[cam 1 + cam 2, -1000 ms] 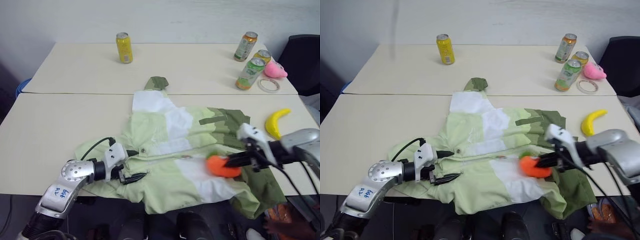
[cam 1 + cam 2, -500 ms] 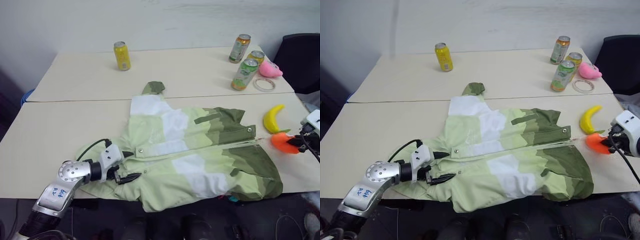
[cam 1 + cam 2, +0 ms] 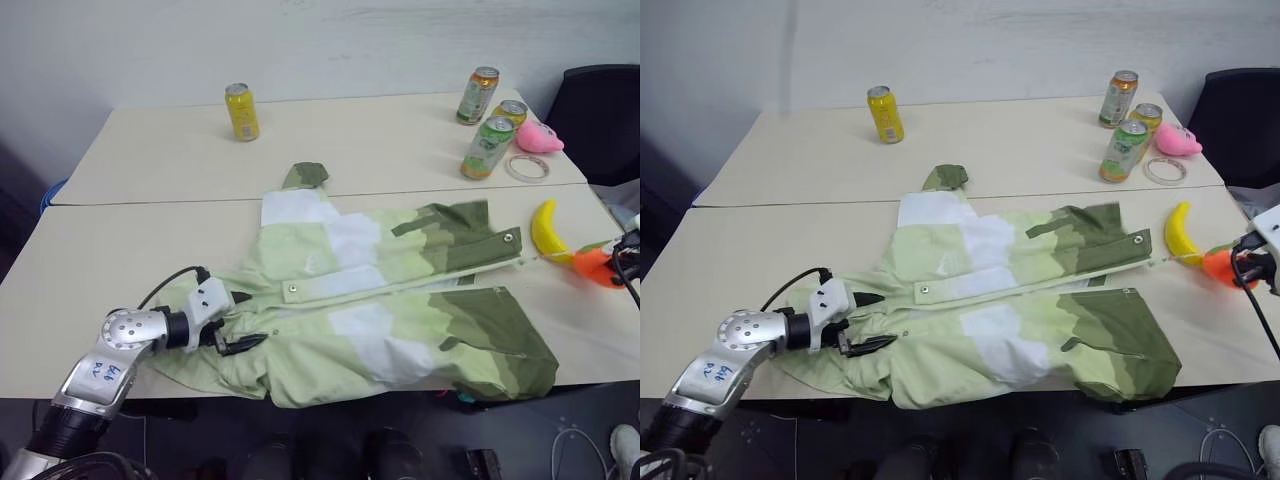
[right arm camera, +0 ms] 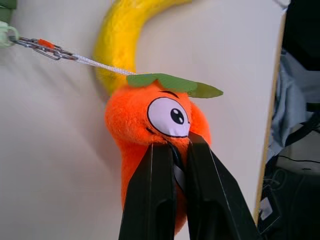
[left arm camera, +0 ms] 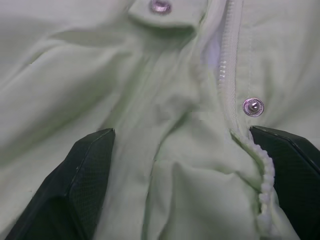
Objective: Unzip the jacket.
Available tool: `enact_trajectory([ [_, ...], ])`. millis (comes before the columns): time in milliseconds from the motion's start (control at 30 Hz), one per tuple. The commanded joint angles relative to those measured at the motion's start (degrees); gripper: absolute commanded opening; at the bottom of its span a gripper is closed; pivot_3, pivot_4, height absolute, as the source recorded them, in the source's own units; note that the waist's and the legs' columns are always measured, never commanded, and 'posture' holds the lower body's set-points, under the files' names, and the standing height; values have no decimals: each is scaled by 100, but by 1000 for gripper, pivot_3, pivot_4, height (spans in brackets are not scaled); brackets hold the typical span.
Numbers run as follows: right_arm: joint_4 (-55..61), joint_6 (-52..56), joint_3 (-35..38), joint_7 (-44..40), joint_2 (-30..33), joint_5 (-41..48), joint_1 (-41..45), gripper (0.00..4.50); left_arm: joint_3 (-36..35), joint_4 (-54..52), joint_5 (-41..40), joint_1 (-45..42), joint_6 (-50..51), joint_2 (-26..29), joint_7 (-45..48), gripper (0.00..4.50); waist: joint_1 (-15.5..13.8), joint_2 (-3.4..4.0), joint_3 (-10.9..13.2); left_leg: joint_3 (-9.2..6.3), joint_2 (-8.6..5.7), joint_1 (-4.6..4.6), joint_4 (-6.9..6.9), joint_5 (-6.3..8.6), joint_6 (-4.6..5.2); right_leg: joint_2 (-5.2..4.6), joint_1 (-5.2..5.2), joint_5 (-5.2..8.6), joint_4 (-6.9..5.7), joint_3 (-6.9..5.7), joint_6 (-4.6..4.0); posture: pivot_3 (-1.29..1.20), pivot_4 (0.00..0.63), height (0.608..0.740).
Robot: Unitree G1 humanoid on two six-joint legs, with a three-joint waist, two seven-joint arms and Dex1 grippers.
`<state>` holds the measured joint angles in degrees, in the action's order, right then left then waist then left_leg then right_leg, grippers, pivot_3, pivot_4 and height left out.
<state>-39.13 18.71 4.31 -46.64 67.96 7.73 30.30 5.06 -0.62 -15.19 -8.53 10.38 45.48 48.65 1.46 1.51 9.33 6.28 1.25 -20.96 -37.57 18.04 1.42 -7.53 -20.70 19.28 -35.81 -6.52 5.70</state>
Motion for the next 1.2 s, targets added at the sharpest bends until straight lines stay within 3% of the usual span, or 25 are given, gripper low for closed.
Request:
enact_trajectory([
  [33, 289, -69, 290, 141, 7, -36, 31, 11, 100, 809, 721, 145, -3, 176, -191, 4500, 7, 0, 0, 1, 0, 2, 4, -1, 0, 0, 0, 0, 0, 1, 0, 0, 150, 740],
  [233, 1012, 779, 686, -393, -197, 560, -428, 11, -245, 551, -41, 166, 63, -144, 108, 4500, 10, -7, 4, 17, -1, 33, 37, -5, 0, 0, 7, 0, 2, 18, 0, 0, 150, 740],
  [333, 1163, 265, 1001, -325, -327, 617, -678, 940, -677, 137, -595, 162, 333, -316, 136, 4500, 11, -24, 15, 21, -1, 29, 40, -5, 0, 1, 1, 0, 3, 20, 0, 0, 150, 740],
  [467, 1188, -2033, 1533, -282, -788, 681, -774, 2415, -1364, -480, -1374, 260, 439, -319, 496, 4500, 23, -87, 53, 23, 1, 2, 36, -4, 0, 3, -21, 0, 8, 20, 1, 0, 150, 740],
  [567, 1259, -3063, 1923, -987, -1270, 1381, -455, 3448, -1820, -804, -1838, 349, 646, -212, 722, 4500, 29, -128, 79, 42, -1, -34, 25, -19, -2, 7, -65, -1, -11, 34, 2, 0, 150, 740],
  [667, 1452, -3004, 1843, -1676, -1401, 1781, -377, 4411, -2044, -997, -1942, 492, 812, -10, 908, 4500, 14, -139, 88, 43, -1, -33, 25, -22, 0, 8, -65, -1, -10, 36, 3, 0, 150, 740],
  [767, 2211, -2198, 1468, -2428, -1474, 2343, -525, 4484, -2272, -1136, -1760, 796, 620, 126, 956, 4500, -7, -147, 93, 40, -2, -34, 25, -20, 6, 3, -63, -1, -8, 36, 2, 0, 150, 740],
  [900, 3051, -2063, 970, -2999, -1728, 2463, -989, 4484, -2471, -1258, -1308, 1387, 33, 130, 969, 4500, 2, -170, 105, 36, 0, -35, 28, -16, 10, 1, -61, -1, -1, 34, 2, 0, 150, 740],
  [1067, 3215, -2647, 806, -3617, -1897, 2276, -1804, 4484, -2662, -1128, -842, 2007, -819, -18, 949, 4500, -42, -174, 109, 36, -4, -40, 29, -10, 15, -4, -65, -1, 3, 33, 2, 0, 150, 740],
  [1200, 3199, -3104, 1036, -3666, -1922, 2190, -2534, 4484, -2876, -1486, -904, 2377, -723, -104, 738, 4500, -109, -177, 111, 37, -5, -39, 26, 2, 19, -7, -63, -1, 8, 35, 2, 0, 150, 740],
])
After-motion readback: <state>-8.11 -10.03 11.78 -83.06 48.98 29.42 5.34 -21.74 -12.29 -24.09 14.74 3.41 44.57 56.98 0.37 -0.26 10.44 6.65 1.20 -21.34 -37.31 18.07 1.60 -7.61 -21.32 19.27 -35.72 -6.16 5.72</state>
